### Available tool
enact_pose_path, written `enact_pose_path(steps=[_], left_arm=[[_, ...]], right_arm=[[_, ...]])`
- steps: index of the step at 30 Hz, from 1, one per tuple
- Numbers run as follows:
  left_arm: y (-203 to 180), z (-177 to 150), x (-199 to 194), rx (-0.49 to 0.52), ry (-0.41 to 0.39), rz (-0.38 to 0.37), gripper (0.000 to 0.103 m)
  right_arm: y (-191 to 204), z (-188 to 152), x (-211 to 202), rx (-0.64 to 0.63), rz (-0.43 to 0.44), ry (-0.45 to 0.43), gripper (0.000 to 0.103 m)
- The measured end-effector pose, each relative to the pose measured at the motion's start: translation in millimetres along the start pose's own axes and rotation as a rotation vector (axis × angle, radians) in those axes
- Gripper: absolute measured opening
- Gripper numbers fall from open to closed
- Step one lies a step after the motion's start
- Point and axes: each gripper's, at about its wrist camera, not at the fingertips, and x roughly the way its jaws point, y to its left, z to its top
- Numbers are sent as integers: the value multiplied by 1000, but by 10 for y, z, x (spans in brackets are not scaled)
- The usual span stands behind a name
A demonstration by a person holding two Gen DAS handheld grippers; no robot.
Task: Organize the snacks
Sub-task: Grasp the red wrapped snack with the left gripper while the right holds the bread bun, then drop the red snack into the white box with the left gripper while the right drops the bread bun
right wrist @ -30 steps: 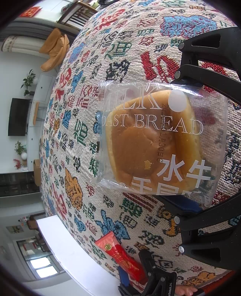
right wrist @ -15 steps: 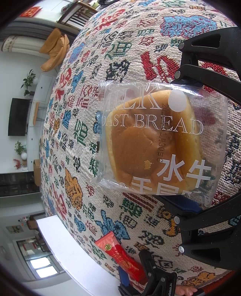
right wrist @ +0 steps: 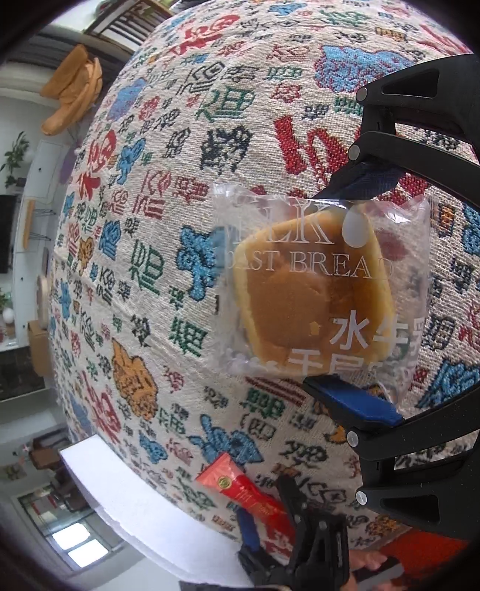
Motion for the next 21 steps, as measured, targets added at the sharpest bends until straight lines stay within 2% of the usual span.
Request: enact_pose_path(steps=[1, 2, 3, 4, 5, 9, 12, 15, 18, 21], left_arm=[[6, -4, -39, -10, -8, 12, 31], [38, -13, -71, -24, -3, -2, 23], [78, -29, -123, -49, -3, -30, 20], [128, -52, -199, -72, -19, -55, 19], [179, -80, -300, -98, -36, -71, 19], [469, -101, -929, -216, -142, -167, 19], [837, -24, -1482, -289, -237, -192, 19], [1349, 17, -1966, -355, -306, -134, 19], [1941, -20, -2273, -425, -339, 4, 19], [2492, -129, -2355, -494, -325, 157, 19]], right_arm=[[16, 19, 21, -16, -13, 24, 88], [36, 26, 53, -33, -36, 47, 86], [42, 24, 52, -39, -51, 46, 84], [47, 10, 19, -38, -53, 33, 76], [59, 4, -18, -39, -52, 30, 74], [285, 97, -327, -60, 3, -45, 73], [709, 409, -672, -95, 102, -143, 73], [1318, 822, -940, -151, 220, -235, 73], [2013, 1206, -1071, -198, 352, -281, 74], [2671, 1509, -1037, -228, 454, -287, 74]])
